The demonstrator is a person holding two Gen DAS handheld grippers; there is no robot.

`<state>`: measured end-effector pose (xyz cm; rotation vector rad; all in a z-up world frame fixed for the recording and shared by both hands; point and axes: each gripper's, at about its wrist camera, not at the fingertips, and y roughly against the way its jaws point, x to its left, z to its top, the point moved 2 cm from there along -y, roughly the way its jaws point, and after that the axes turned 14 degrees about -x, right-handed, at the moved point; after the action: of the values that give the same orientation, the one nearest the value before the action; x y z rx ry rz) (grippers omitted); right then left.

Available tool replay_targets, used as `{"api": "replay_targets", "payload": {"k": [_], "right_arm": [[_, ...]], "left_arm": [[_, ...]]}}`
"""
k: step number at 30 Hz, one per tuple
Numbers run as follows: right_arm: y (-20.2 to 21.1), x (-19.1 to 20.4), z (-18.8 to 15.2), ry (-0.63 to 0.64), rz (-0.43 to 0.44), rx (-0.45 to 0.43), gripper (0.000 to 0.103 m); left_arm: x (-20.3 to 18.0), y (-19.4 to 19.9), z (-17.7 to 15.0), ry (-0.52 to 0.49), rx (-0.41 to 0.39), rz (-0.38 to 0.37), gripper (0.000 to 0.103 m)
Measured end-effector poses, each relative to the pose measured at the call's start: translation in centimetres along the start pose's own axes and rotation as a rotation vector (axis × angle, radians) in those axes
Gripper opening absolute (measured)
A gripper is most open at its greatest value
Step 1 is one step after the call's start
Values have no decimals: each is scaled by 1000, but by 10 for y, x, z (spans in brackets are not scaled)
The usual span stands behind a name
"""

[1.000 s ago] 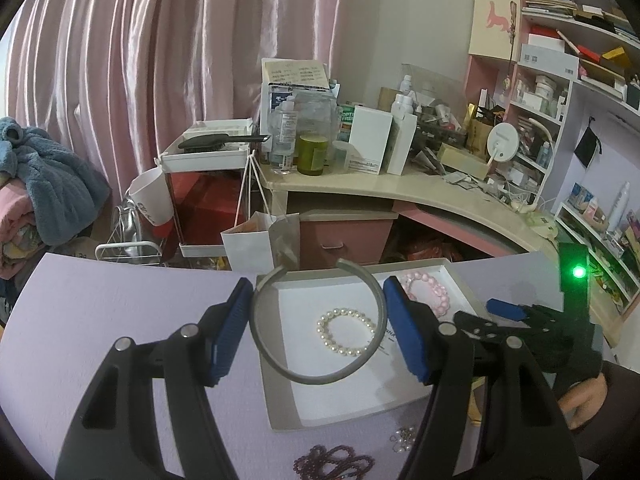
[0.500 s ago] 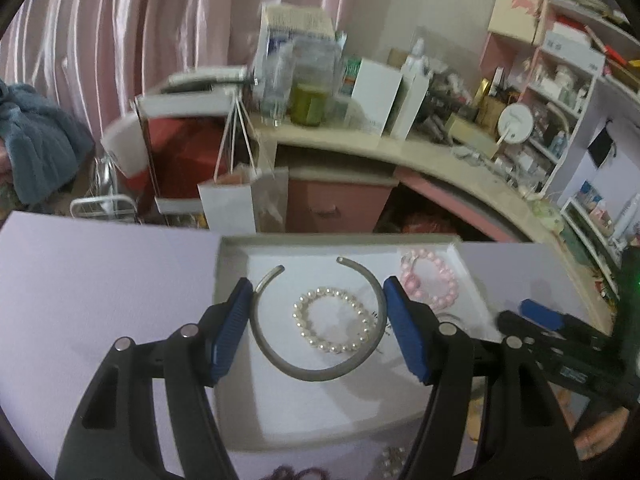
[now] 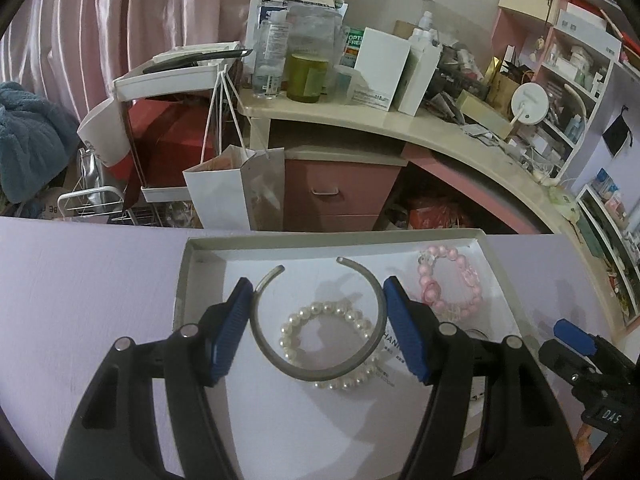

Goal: Organize jewelry
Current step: 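Withdraw both grippers from the tray back over the table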

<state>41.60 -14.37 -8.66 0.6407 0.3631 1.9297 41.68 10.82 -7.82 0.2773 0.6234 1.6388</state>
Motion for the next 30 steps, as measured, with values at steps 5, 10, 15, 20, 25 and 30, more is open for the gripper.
{"api": "replay_targets", "payload": {"k": [5,10,15,20,25,30], "right_arm": [[2,-2,2,-5,-1,-9,78],[16,-5,2,1,-12,-30,78],[38,-12,-3,-11,-28,-52,78],[66,-20,-15,-20,-51,-63,78],[87,-21,-33,-13,-74,-50,78],[109,-14,-59,5,-74,-44,78]], "left_arm": [[3,-8,0,4,24,23,67],[11,10,9,24,-28,30,80],[28,58,19,59,-123,48,80],[50,113,16,113,-197,91,83],[62,167,-3,109,-260,159,89],[57,206,-40,49,-266,192,91]]}}
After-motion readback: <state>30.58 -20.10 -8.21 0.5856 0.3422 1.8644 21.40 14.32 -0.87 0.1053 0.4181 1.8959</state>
